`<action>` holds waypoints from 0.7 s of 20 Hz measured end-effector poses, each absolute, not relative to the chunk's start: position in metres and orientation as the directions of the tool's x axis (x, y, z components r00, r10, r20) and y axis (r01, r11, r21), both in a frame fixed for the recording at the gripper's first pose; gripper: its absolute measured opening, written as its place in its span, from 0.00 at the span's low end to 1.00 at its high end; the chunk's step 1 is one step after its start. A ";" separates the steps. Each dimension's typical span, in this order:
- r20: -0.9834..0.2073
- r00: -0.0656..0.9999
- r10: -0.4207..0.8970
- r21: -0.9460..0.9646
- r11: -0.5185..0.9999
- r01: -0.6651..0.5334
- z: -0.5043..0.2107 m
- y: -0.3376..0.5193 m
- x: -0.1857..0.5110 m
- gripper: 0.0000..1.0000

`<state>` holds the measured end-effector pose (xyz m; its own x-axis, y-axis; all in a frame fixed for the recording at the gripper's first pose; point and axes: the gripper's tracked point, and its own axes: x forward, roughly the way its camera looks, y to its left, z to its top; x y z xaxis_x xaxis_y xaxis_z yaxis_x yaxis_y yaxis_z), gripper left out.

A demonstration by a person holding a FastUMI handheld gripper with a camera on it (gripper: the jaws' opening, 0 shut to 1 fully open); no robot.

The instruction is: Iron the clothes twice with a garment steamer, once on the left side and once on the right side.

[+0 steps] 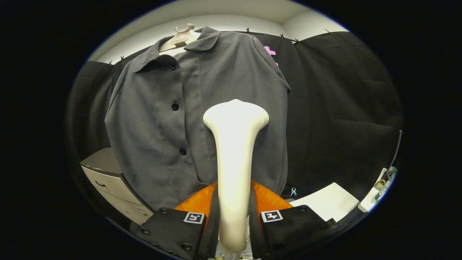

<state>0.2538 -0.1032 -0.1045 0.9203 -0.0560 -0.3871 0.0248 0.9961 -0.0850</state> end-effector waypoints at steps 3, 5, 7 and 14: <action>-0.407 0.911 -0.061 -0.080 0.996 0.031 -0.121 -0.108 0.248 0.43; -0.413 0.909 -0.061 -0.080 0.996 0.031 -0.131 -0.109 0.245 0.43; -0.423 0.903 -0.067 -0.086 0.996 0.033 -0.143 -0.111 0.242 0.43; -0.468 0.881 -0.072 -0.084 0.996 0.037 -0.185 -0.120 0.229 0.43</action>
